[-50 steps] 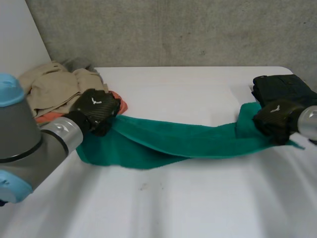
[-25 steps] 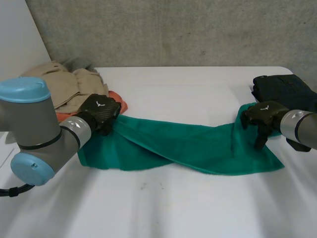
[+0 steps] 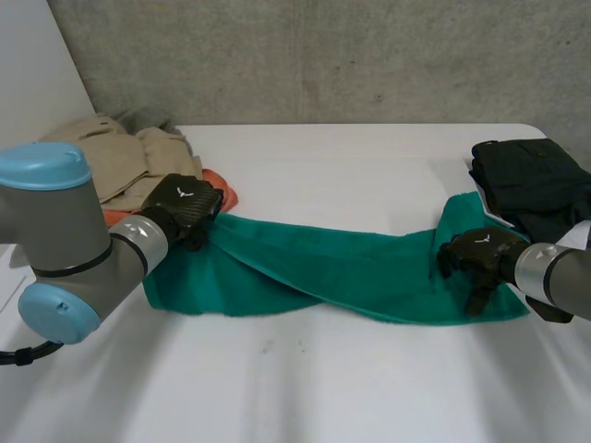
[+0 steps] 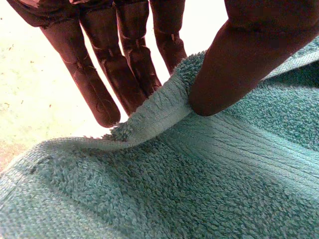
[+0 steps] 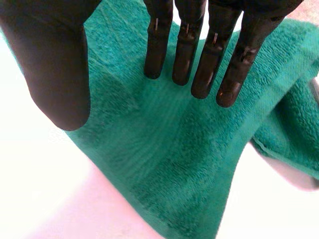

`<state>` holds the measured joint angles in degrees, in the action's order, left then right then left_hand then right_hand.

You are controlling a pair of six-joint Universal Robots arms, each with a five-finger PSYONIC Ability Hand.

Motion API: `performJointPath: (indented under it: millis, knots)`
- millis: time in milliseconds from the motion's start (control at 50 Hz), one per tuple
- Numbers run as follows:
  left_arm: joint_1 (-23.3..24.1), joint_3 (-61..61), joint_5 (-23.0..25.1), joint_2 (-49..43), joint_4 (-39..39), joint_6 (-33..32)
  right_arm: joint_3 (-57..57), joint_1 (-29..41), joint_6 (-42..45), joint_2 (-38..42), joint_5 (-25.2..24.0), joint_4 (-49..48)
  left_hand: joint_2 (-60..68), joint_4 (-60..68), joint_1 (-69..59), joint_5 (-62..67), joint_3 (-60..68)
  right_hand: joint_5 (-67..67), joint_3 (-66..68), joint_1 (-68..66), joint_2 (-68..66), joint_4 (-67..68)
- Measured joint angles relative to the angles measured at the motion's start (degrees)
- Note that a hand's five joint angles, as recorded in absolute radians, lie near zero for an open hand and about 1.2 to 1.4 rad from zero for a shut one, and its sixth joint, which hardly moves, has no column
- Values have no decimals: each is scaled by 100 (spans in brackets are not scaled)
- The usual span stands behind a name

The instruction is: Fold the laundry.

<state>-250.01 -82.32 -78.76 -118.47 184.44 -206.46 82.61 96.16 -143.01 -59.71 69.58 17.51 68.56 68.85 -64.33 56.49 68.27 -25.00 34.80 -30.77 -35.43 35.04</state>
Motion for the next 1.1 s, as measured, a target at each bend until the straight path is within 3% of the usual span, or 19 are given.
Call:
performJointPath:
  millis: [320, 380, 420, 440, 620, 760, 860, 960, 1100]
  knots:
    - [4, -13, 0, 19, -8, 9, 792, -11, 16, -139, -241, -912, 1, 1, 0, 0, 0, -127, 123, -45, -59, 89]
    - [4, -14, -5, 27, -17, 10, 808, -10, 18, 1, -214, -1097, 0, 2, 0, 0, 0, -1072, 1197, -952, -1224, 1163]
    - [4, -14, -5, 27, -17, 10, 808, -10, 18, 1, -214, -1097, 0, 2, 0, 0, 0, -1072, 1197, -952, -1224, 1163]
    - [10, -25, -12, 54, -34, 16, 786, -10, 21, 108, -192, -1222, 0, 2, 0, 0, 0, -2938, 3093, -2443, -3080, 3072]
    - [39, -155, -118, 564, -335, 42, 692, -74, 74, -253, -137, -1181, 0, 2, 0, 0, 0, -3158, 3307, -2561, -3210, 3308]
    - [52, -464, -188, 1998, -1448, -3, 171, -247, 1028, -2076, -126, 210, 0, 2, 0, 0, 3, -3193, 3307, -2561, -3209, 3311]
    - [33, -499, -161, 2767, -2326, -68, -352, -449, 1793, -2687, -110, 1158, 1, 2, 0, 0, 4, -3198, 3307, -2561, -3210, 3312]
    - [11, -503, -148, 2920, -2903, -303, -697, -428, 2341, -2616, -3, 1729, 0, 3, 0, 0, 4, -3198, 3307, -2561, -3210, 3314]
    - [17, -227, -192, 1810, -2721, -655, -1019, 240, 2534, -1514, 665, 1758, 0, 3, 0, 0, 5, -3209, 3308, -2561, -3210, 3328]
